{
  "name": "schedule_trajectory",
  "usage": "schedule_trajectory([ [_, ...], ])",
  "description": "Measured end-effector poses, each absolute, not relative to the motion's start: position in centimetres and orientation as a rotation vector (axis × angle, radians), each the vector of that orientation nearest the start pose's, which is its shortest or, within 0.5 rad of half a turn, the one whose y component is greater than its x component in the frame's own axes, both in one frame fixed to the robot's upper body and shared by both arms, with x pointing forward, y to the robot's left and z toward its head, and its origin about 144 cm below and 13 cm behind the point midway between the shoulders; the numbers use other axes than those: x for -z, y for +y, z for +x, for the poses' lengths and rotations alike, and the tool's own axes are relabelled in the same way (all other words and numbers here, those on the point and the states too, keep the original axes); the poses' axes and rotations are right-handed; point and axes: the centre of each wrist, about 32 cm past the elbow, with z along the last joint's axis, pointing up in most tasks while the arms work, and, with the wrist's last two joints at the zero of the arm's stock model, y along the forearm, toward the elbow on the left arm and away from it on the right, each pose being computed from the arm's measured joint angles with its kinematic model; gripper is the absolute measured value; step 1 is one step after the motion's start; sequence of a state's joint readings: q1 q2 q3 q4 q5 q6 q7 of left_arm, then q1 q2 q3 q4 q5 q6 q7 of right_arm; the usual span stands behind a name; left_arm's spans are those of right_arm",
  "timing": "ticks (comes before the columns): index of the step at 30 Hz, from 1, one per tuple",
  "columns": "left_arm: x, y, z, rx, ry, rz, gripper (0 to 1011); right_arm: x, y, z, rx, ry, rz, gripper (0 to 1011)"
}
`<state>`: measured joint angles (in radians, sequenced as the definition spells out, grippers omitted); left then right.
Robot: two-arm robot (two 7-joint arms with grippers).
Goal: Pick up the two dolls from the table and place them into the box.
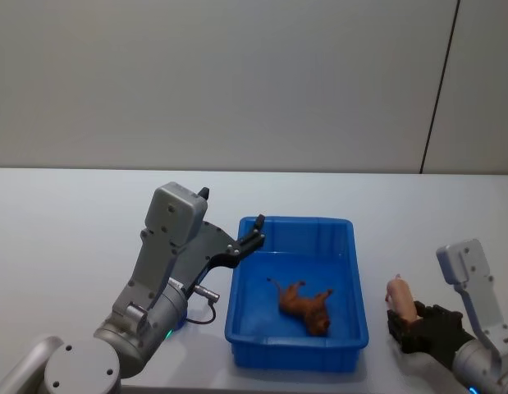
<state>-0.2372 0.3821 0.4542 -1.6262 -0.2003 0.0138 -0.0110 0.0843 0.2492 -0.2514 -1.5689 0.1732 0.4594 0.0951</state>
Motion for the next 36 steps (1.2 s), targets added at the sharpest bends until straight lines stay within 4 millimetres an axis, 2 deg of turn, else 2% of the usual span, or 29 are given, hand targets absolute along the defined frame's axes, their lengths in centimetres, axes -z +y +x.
schedule_trajectory([
  [2,-120.4,19.8,49.2,-1.124,-0.268,0.061,1002,-115.5,-22.3,47.3,1.238,0.236,-0.413,446],
  [3,-120.4,19.8,49.2,-1.124,-0.268,0.061,1002,-115.5,-22.3,47.3,1.240,0.235,-0.411,394],
  [6,-120.4,19.8,49.2,-1.124,-0.268,0.061,1002,-115.6,-22.3,47.3,1.252,0.228,-0.401,362],
  [19,-120.4,19.8,49.2,-1.124,-0.268,0.061,1002,-116.8,-22.3,47.4,1.307,0.160,-0.309,362],
  [36,-120.4,19.8,49.2,-1.124,-0.268,0.061,1002,-121.0,-21.4,48.4,1.205,0.063,-0.147,362],
])
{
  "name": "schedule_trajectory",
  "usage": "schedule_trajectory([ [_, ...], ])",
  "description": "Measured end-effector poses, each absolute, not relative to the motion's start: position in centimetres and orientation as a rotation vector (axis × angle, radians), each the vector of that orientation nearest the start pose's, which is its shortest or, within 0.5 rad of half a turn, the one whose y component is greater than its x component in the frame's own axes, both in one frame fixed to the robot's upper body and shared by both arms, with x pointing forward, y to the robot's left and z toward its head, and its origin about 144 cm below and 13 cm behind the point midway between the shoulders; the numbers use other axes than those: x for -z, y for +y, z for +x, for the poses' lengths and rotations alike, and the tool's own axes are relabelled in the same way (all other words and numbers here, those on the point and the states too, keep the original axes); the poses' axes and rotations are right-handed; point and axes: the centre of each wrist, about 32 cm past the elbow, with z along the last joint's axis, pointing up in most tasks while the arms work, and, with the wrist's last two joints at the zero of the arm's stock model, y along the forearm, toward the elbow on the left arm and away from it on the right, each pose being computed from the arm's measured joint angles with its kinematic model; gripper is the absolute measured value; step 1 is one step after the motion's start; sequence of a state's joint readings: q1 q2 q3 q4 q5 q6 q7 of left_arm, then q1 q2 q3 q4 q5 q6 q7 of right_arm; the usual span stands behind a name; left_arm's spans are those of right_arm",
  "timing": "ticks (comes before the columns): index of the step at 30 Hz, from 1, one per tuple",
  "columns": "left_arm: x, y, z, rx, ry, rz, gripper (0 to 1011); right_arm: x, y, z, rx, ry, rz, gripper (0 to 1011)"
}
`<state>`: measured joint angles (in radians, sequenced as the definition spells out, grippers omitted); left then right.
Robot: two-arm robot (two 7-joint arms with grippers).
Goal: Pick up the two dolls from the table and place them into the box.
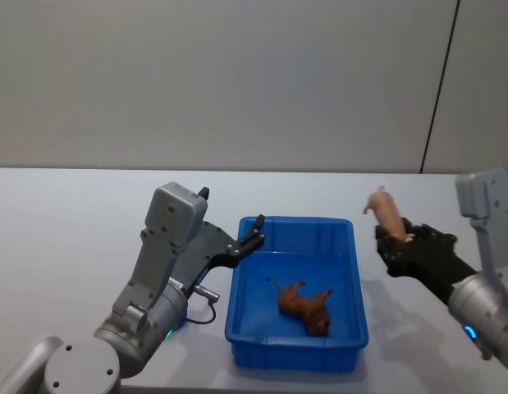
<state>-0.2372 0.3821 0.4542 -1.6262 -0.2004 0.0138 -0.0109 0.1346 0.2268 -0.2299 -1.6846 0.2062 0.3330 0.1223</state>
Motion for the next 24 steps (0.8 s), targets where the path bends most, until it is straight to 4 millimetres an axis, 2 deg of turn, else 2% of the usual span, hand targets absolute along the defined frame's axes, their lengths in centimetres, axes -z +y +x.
schedule_trajectory([
  [8,-120.4,19.8,49.2,-1.124,-0.268,0.061,1002,-121.9,-19.5,48.8,1.117,0.079,-0.153,362],
  [18,-120.4,19.8,49.2,-1.124,-0.268,0.061,1002,-121.5,-17.3,49.5,1.060,0.115,-0.200,366],
  [24,-120.4,19.8,49.2,-1.124,-0.268,0.061,1002,-121.1,-16.5,50.0,1.045,0.130,-0.216,530],
])
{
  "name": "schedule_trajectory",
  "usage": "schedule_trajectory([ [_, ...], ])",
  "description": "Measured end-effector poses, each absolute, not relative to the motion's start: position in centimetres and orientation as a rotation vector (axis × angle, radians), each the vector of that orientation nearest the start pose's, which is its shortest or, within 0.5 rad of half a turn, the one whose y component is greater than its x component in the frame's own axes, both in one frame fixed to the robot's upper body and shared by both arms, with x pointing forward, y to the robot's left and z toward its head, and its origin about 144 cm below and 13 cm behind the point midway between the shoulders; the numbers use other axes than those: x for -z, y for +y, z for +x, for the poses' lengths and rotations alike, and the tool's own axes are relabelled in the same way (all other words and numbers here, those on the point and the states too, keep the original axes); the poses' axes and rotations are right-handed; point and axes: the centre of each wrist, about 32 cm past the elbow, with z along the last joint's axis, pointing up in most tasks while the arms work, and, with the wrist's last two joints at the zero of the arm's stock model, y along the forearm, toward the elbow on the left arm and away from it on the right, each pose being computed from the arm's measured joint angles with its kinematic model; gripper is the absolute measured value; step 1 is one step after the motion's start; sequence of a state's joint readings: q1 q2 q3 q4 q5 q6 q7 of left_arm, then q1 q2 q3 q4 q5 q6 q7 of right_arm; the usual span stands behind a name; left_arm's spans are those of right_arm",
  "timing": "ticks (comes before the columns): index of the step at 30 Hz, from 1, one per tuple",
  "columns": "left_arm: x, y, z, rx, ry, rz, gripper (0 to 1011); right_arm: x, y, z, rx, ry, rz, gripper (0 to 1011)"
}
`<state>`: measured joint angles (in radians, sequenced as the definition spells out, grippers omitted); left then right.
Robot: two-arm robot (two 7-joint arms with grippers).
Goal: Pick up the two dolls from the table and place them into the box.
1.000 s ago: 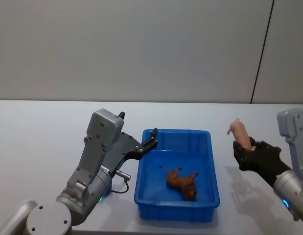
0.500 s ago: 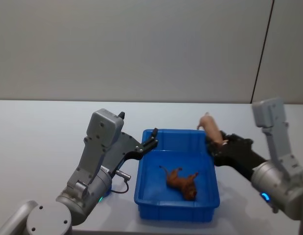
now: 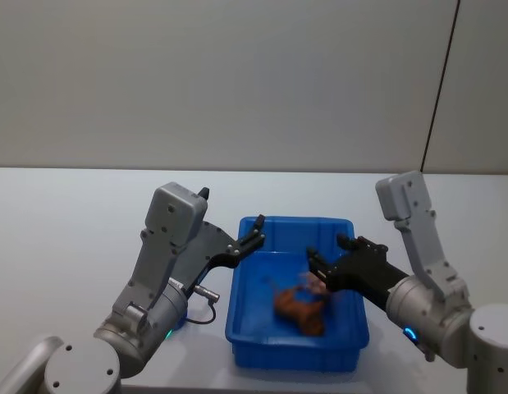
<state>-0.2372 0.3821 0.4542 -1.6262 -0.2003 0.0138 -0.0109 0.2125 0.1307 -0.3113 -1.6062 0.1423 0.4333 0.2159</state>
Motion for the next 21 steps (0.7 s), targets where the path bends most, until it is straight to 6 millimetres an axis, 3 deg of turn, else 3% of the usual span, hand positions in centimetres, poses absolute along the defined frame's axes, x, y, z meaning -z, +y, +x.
schedule_trajectory([
  [9,-120.4,19.8,49.2,-1.124,-0.268,0.061,1002,-121.0,-16.5,50.3,1.036,0.117,-0.193,827],
  [16,-120.4,19.8,49.2,-1.124,-0.268,0.061,1002,-121.1,-18.3,50.2,1.038,0.073,-0.141,1000],
  [21,-120.4,19.8,49.2,-1.124,-0.268,0.061,1002,-121.1,-19.7,50.1,1.044,0.053,-0.119,1001],
])
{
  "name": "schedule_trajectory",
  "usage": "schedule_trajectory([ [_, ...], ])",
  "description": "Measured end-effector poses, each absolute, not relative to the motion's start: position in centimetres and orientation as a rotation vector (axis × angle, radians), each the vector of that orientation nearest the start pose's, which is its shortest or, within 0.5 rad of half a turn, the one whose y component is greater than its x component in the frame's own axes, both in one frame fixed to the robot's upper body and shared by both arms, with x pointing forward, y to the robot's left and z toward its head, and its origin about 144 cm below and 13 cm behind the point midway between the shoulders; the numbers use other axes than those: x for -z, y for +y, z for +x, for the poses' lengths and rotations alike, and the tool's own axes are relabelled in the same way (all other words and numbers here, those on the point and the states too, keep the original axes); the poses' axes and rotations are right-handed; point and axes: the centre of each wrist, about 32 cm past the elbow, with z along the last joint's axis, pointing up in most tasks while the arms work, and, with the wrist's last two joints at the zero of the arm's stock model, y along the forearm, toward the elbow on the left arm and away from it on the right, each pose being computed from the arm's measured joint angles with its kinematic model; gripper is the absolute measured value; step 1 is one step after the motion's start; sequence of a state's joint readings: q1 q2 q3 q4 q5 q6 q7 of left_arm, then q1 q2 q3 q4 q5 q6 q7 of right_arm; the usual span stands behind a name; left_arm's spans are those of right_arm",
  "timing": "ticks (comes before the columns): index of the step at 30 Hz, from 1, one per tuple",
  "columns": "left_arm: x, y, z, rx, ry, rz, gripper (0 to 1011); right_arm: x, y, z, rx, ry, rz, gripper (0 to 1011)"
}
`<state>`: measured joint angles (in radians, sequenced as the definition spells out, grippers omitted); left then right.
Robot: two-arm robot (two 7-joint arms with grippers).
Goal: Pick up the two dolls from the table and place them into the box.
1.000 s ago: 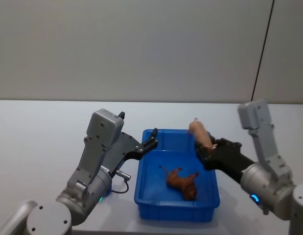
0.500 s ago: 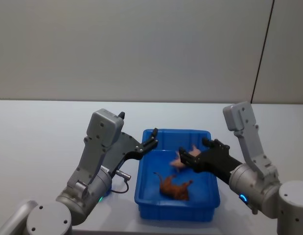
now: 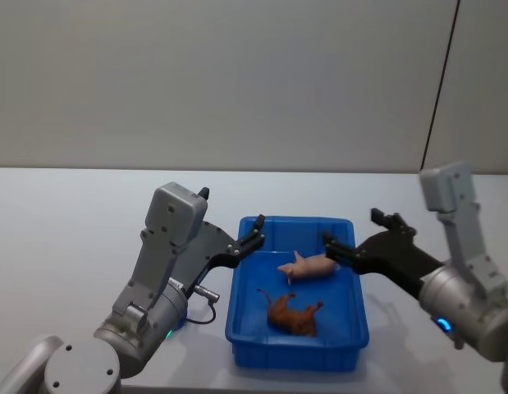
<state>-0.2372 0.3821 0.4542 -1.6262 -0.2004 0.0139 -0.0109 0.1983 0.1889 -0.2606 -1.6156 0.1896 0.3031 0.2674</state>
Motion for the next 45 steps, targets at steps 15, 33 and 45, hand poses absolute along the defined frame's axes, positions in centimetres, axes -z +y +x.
schedule_trajectory([
  [15,-120.4,19.8,49.2,-1.124,-0.267,0.061,1002,-120.6,-23.8,49.7,1.074,0.015,-0.109,1001],
  [33,-121.8,21.3,47.5,-1.148,-0.264,0.219,1002,-120.4,-25.2,49.6,1.085,0.003,-0.112,1001],
  [45,-121.3,24.3,44.0,-1.222,-0.190,0.314,1002,-120.4,-25.5,49.5,1.088,0.000,-0.113,1001],
])
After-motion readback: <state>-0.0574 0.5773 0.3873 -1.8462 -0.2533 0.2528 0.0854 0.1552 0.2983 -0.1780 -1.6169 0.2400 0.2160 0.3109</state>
